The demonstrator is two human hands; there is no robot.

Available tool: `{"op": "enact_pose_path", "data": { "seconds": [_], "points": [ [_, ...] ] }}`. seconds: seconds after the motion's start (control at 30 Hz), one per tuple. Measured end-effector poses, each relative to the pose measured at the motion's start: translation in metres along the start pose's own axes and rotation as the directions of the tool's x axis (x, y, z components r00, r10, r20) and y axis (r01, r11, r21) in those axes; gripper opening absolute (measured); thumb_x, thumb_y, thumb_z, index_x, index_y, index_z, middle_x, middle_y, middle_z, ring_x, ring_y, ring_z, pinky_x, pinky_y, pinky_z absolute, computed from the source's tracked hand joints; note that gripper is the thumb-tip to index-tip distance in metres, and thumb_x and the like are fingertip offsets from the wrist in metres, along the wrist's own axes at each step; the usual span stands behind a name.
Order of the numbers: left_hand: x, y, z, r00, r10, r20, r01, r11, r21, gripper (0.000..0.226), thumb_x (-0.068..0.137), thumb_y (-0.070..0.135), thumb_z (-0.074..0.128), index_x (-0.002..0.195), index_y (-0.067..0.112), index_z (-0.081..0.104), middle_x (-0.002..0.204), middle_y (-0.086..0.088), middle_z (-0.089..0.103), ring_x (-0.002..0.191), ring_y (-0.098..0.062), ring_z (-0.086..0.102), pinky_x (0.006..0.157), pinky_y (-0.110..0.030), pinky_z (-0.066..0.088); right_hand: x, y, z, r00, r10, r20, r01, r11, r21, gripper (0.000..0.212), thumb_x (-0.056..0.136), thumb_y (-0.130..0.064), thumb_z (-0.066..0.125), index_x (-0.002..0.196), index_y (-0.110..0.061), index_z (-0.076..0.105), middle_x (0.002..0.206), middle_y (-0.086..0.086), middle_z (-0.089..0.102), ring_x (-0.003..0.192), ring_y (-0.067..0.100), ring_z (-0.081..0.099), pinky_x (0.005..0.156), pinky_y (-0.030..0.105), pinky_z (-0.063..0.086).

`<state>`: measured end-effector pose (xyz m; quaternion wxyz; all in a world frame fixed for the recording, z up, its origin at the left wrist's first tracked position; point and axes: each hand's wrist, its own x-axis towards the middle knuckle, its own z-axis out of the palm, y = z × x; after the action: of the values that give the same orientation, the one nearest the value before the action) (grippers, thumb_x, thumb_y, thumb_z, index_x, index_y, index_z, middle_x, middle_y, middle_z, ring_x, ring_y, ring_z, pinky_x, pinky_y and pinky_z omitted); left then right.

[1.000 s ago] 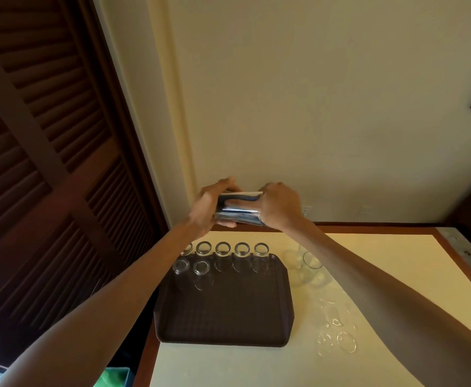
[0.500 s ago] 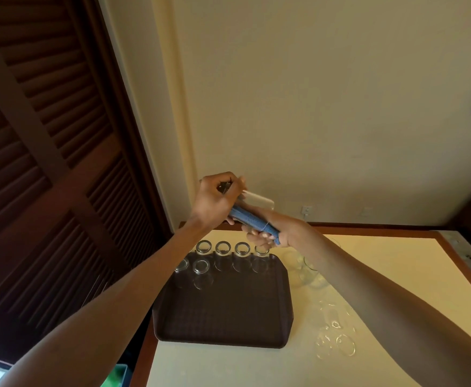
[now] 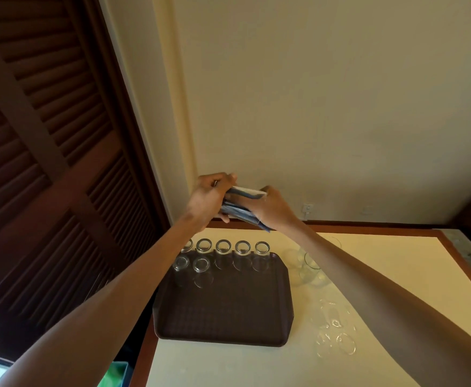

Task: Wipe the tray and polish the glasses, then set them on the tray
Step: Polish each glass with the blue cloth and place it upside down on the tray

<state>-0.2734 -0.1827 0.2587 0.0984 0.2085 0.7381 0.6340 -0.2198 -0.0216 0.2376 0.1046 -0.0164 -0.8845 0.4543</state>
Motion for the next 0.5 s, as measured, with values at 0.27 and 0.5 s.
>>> {"op": "enact_pose_path", "data": {
  "seconds": [0.27, 0.5],
  "points": [
    [-0.001, -0.001, -0.010, 0.986, 0.109, 0.128, -0.107, 0.994, -0.016, 0.045, 0.100, 0.044, 0.056, 0.104, 0.000, 0.069, 0.093, -0.018, 0.073, 0.077, -0.037, 0.075, 0.048, -0.033, 0.059, 0.000, 0.009, 0.003, 0.829, 0.379, 0.411, -0.502, 0.828, 0.249, 0.047, 0.102, -0.045, 0.049, 0.076, -0.007, 0.060, 0.050, -0.001, 0.053, 0.034, 0.008, 0.042, 0.034, 0.020, 0.036],
    [-0.003, -0.001, -0.004, 0.941, -0.284, 0.183, 0.294, 0.955, -0.027, 0.032, 0.105, 0.039, 0.055, 0.093, 0.013, 0.068, 0.074, 0.000, 0.066, 0.068, -0.016, 0.065, 0.049, -0.024, 0.051, -0.008, -0.011, -0.012, 0.978, -0.176, -0.111, 0.012, 0.581, -0.813, 0.018, 0.084, -0.021, 0.066, 0.067, -0.018, 0.060, 0.060, -0.001, 0.052, 0.055, 0.021, 0.046, 0.045, 0.025, 0.017]
  ]
}}
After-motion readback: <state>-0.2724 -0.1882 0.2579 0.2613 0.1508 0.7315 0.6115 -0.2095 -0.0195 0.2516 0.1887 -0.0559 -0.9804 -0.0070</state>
